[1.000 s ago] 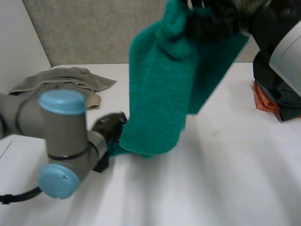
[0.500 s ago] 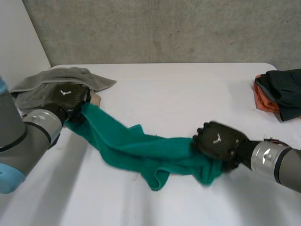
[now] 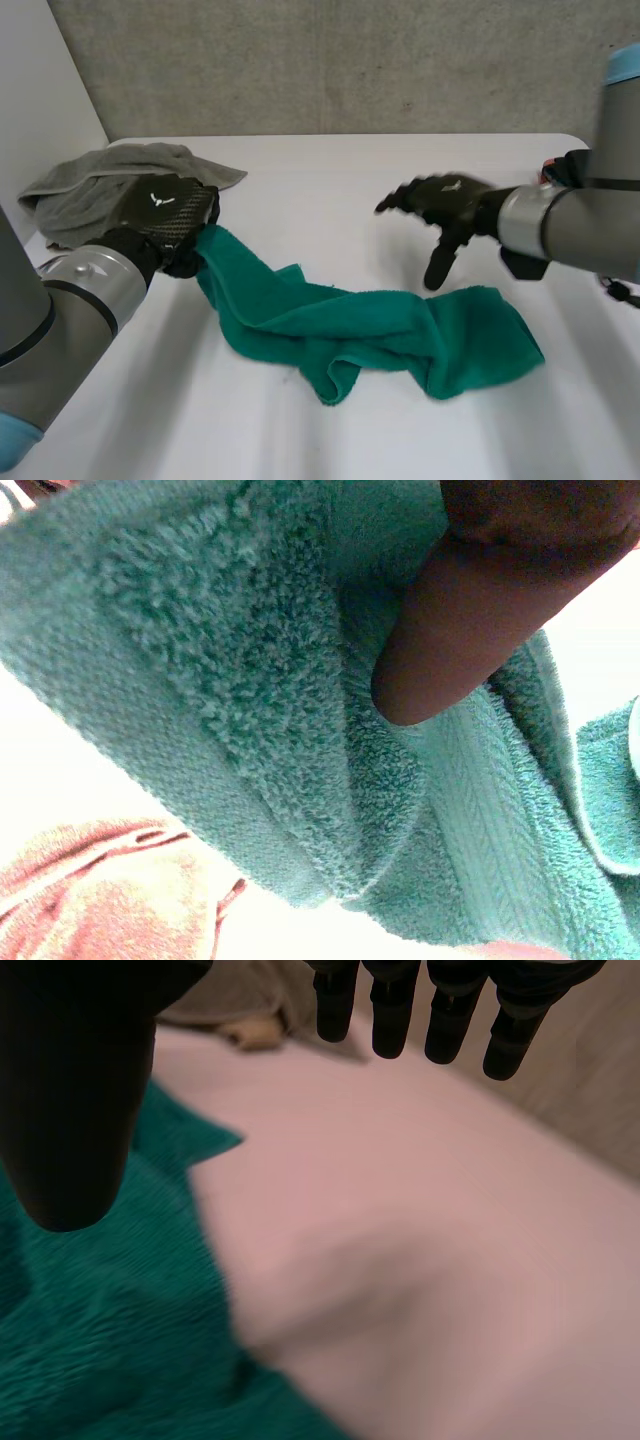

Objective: Fold the laundry.

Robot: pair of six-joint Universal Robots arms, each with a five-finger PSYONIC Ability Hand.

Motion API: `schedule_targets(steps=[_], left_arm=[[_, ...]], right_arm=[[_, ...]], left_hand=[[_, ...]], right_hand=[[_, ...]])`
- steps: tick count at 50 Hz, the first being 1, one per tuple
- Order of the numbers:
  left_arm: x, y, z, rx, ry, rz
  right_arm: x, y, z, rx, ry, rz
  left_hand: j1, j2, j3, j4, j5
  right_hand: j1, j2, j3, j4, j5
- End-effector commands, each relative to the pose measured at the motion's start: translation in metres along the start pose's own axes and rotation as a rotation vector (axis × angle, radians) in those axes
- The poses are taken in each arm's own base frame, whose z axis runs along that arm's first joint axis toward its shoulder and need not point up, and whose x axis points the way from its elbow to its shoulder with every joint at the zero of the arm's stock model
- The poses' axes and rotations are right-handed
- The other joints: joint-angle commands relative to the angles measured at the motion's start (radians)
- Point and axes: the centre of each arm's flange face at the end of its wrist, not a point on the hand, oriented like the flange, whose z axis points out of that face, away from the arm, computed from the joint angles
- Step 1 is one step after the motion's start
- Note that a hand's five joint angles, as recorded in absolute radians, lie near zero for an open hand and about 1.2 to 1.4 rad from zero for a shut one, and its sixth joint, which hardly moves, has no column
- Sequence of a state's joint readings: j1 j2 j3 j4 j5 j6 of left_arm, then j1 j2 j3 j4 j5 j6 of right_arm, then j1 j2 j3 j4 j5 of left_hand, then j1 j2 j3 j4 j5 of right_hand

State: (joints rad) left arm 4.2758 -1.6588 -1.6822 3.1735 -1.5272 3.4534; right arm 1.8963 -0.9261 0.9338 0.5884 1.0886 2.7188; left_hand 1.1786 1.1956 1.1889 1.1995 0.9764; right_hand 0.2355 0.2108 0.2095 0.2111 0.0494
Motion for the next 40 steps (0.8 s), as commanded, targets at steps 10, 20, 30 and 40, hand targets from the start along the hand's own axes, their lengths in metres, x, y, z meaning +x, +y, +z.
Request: schedule_targets(steps=[10, 20, 30, 40], left_arm=[[-0.017, -0.031, 0.017, 0.129, -0.059, 0.082], [-0.071, -0.119, 0.075, 0.534, -0.274, 0.115], [-0.091, -0.135, 0.085, 0.644, -0.318, 0.069], [-0.038, 0.001, 0.057, 0.121, -0.123, 0.08]], right_arm=[[-0.002, 0.025, 0.059, -0.036, 0.124, -0.043], [0.066, -0.111, -0.003, 0.614, 0.596, -0.188], [0.05, -0.119, -0.045, 0.786, 0.602, -0.308], [0.025, -0.001, -0.022, 0.363, 0.472, -0.253]], left_hand=[[0.218, 0.201, 0.207, 0.197, 0.245], [0.218, 0.201, 0.207, 0.197, 0.245], [0.218, 0.201, 0.207, 0.197, 0.245], [0.218, 0.201, 0.207, 0.197, 0.245]], right_hand=[[1.161, 1.185, 1.187, 1.185, 1.172], [1.161, 1.185, 1.187, 1.185, 1.172], [1.161, 1.185, 1.187, 1.185, 1.172], [1.161, 1.185, 1.187, 1.185, 1.172]])
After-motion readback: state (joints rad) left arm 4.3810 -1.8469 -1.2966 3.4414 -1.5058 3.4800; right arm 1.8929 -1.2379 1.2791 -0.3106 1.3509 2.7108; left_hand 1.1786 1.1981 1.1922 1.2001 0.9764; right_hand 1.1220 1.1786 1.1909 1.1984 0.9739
